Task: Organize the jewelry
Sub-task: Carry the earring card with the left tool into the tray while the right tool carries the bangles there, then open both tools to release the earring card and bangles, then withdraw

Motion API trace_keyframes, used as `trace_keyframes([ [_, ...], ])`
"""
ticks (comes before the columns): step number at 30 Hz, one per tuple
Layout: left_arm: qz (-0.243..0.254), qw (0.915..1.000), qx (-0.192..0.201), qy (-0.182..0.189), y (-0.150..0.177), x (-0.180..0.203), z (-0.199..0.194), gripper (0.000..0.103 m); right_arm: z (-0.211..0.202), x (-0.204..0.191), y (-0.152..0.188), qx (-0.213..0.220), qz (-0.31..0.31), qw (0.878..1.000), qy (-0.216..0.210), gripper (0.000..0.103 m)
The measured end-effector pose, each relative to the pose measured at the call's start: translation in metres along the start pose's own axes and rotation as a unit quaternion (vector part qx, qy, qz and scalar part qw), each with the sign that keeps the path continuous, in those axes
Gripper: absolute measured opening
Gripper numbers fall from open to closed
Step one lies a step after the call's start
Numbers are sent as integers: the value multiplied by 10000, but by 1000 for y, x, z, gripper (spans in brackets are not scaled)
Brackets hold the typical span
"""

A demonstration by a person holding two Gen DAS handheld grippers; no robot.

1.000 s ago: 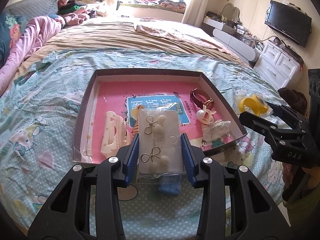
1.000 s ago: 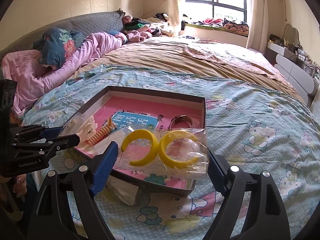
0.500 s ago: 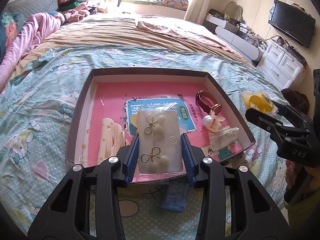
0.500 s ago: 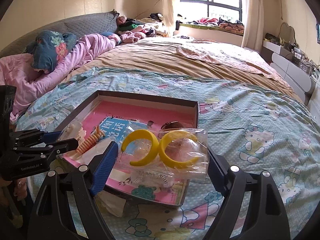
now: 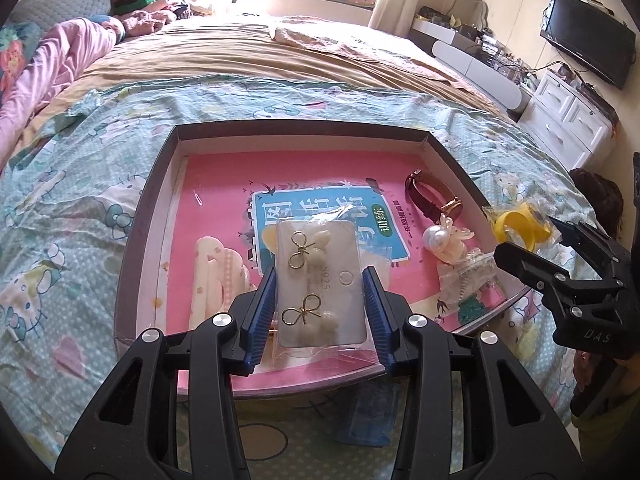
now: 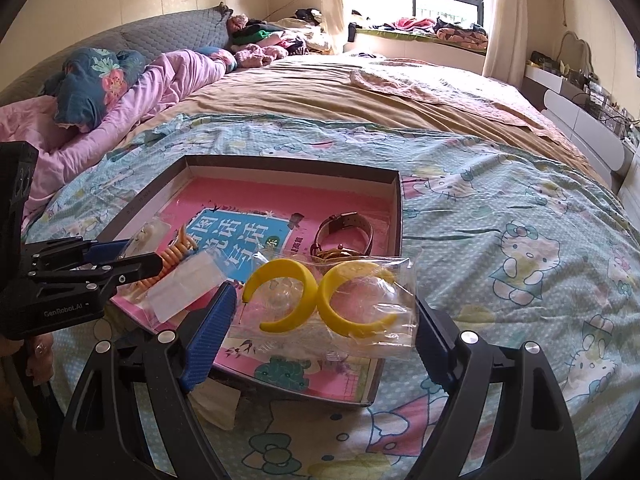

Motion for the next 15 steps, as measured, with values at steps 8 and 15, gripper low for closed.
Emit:
trace_keyframes([
  [8, -20, 10000, -34, 11, 1, -4, 3, 49, 9, -3, 7, -118, 25, 9999, -17, 82],
  [15, -80, 10000, 31, 21, 0, -6, -3, 55, 16, -10, 13, -230, 9, 9997, -107, 83],
])
Point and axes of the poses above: each gripper's, at about its wrist camera, not at the fingertips, and z roughly the way its jaws point, x to its right, y to its underside, the point moved 7 cm from there along z, roughly the way its jaws point, and after that the axes turned 14 degrees about -y, right-handed, at the moved point
